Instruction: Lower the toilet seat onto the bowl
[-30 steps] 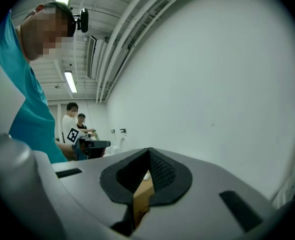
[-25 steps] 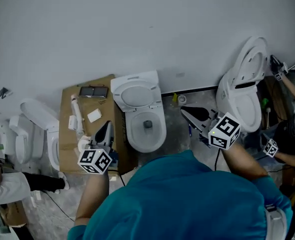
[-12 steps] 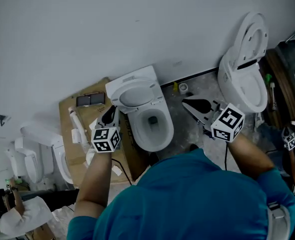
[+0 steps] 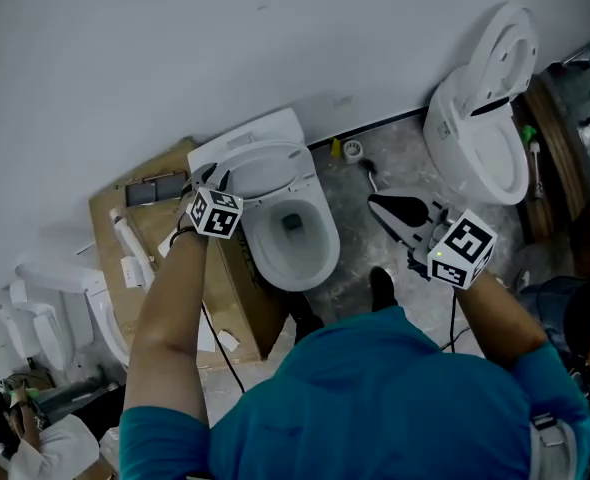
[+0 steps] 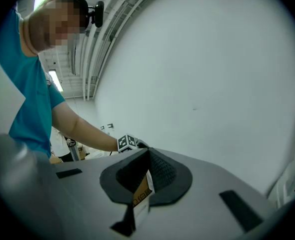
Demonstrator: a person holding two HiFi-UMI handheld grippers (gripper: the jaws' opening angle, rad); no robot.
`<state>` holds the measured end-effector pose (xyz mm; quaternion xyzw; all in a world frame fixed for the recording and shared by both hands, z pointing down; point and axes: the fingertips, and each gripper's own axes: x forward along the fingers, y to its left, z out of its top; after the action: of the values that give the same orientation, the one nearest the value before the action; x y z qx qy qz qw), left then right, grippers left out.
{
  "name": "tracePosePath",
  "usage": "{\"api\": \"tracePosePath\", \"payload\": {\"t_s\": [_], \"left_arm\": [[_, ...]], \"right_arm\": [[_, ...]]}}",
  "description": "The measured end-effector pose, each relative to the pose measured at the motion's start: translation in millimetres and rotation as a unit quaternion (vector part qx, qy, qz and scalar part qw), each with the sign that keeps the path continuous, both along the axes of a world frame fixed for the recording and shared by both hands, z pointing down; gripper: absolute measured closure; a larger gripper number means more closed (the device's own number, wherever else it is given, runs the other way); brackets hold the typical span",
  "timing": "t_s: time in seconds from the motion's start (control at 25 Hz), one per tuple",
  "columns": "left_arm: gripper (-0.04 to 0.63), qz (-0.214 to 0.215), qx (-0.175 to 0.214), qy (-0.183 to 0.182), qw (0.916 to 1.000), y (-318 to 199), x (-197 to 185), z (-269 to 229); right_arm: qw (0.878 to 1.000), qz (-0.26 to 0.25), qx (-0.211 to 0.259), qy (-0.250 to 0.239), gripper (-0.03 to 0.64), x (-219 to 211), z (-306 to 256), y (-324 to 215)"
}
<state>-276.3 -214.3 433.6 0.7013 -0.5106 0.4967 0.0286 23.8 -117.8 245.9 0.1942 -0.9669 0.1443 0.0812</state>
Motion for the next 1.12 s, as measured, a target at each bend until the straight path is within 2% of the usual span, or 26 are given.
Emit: {"api": "tracePosePath", "payload": {"t_s": [0.2,0.4,0.84,1.12], "left_arm": [[0.488,0.018,-0.037,-0.057,0.9976,-24,-1,28],[0.488,0.040,-0.062,-0.095,0.9928,-29,5,47],[0.488,0.046,-0.082,-0.128,0.9874,-40,8,61],[0.488,0.078,-0.089,-0.145,0.9824,-32,11,62]], "right_arm": [[1.000,0.016,-0.020,0.006,0.627,14,21,-9],[0.999,0.025,-0.029,0.006,0.627,25,31,-12],[0.999,0.028,-0.034,0.010,0.627,32,44,-10],[0.999,0.024,-0.036,0.010,0.627,29,46,-7]]}}
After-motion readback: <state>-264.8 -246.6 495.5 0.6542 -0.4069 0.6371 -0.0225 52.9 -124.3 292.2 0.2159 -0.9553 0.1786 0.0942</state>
